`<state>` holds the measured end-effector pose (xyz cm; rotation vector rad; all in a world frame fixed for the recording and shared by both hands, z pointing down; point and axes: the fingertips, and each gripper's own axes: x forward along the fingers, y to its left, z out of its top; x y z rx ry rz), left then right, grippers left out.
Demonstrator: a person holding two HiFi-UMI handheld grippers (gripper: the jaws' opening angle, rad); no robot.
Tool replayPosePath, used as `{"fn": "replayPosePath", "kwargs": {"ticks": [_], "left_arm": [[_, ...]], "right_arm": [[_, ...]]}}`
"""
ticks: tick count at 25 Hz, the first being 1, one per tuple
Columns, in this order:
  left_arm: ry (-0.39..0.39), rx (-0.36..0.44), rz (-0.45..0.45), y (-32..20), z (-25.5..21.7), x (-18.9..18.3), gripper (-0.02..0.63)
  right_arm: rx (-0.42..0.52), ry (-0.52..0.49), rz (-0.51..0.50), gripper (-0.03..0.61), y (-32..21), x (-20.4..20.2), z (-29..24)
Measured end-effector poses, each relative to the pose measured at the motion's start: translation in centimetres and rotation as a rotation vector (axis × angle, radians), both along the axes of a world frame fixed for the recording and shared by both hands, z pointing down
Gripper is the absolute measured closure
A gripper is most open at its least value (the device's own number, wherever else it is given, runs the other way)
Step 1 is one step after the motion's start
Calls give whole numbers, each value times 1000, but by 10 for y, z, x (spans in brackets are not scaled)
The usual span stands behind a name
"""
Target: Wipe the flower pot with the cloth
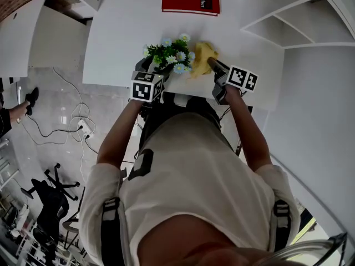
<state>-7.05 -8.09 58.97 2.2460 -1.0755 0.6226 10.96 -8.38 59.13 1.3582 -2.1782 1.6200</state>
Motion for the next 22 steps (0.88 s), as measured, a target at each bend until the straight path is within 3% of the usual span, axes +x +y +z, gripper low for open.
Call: {"fn": "replayPosePath", "kwargs": {"ticks": [3, 7, 9, 11, 13, 16, 18, 22], "left_arm": [[-8, -10, 5, 6, 6, 2, 259], [-19, 0, -17, 8, 7, 10, 259], [-21, 10, -27, 7, 7, 11, 259], [-17, 19, -35, 5, 8, 13, 259], [-18, 21, -35, 4, 9, 14, 259], [-36, 18, -29, 5, 7, 11, 259], [-49, 20, -21, 7, 6, 8, 259], [-63, 14, -20, 18, 3, -10, 259]], "right_arm": [[130, 102, 10, 515, -17, 27, -50], [331, 356, -34, 515, -31, 56, -124], [382, 469, -94, 515, -29, 56, -128], [358, 554, -175, 514, -24, 50, -97], [247, 644, -245, 496, -13, 49, -38], [111, 742, -266, 402, 9, 56, 23], [97, 727, -239, 318, 19, 60, 27], [134, 664, -180, 304, 27, 63, 6]]}}
